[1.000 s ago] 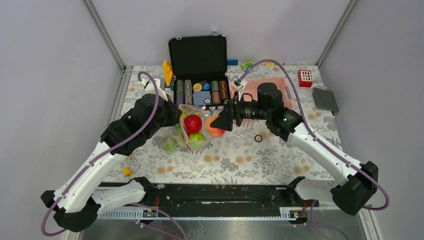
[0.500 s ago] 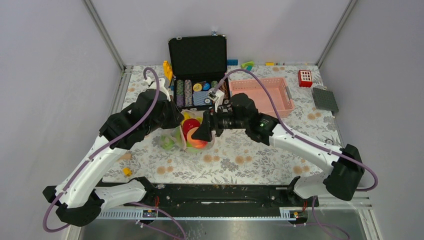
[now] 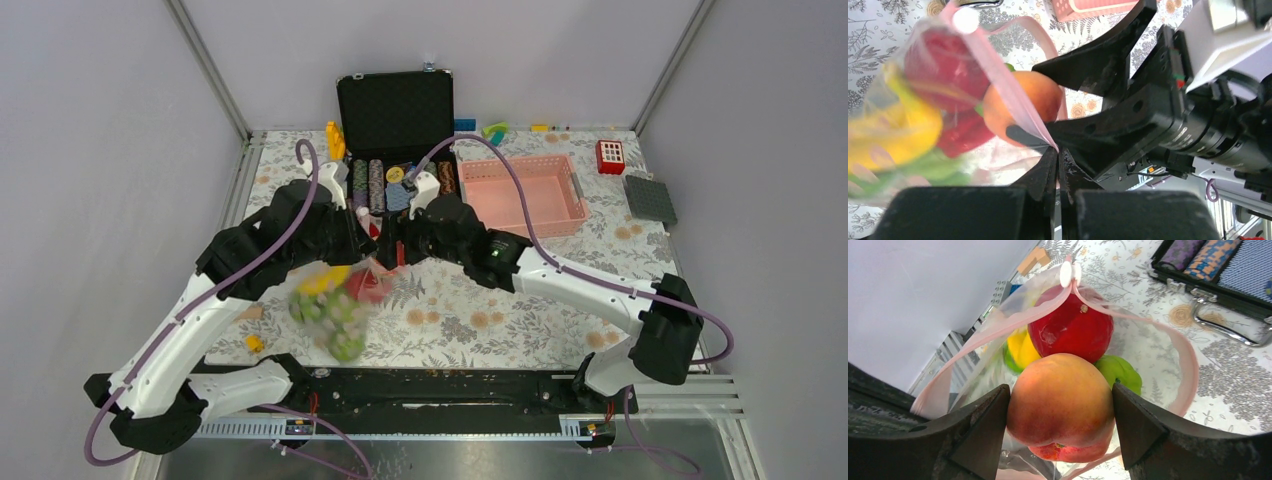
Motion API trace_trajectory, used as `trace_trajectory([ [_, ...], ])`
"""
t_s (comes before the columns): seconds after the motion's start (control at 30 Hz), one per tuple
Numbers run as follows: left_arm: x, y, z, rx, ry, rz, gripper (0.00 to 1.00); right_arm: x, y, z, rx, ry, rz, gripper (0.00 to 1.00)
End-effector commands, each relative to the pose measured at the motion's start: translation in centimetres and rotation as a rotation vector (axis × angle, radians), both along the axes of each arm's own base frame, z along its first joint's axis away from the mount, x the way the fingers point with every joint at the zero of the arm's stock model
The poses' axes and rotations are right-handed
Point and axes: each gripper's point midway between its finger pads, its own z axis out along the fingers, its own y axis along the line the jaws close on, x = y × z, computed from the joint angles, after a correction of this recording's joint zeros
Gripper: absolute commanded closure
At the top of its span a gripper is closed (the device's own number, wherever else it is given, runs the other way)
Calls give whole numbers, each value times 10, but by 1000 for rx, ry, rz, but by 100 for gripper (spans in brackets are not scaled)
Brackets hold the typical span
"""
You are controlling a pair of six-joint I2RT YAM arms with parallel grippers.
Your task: Place the food in the zip-top bag and seal the zipper
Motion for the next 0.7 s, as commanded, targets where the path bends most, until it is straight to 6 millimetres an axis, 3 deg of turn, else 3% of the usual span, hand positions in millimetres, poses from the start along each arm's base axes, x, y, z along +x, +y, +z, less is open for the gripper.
trace_trajectory([
  [0.0, 5, -7, 48, -162, -110, 30, 100, -12, 19, 24, 36, -75, 54, 59],
  [0.17, 16, 16, 53, -160, -166, 178, 100, -57, 31, 31, 134, -51, 292, 56],
  [0.33, 17, 25, 46, -146, -177, 219, 100, -89, 23, 29, 110, -65, 472, 56],
  [0.47, 17, 24, 39, -139, -171, 209, 100, -122, 10, 27, 67, -61, 676, 48],
  [0.57, 16, 21, 38, -143, -167, 197, 100, -127, 5, 24, 25, -64, 717, 41],
  [0.67, 15, 19, 39, -154, -170, 182, 100, -113, 5, 11, -35, -60, 643, 32],
])
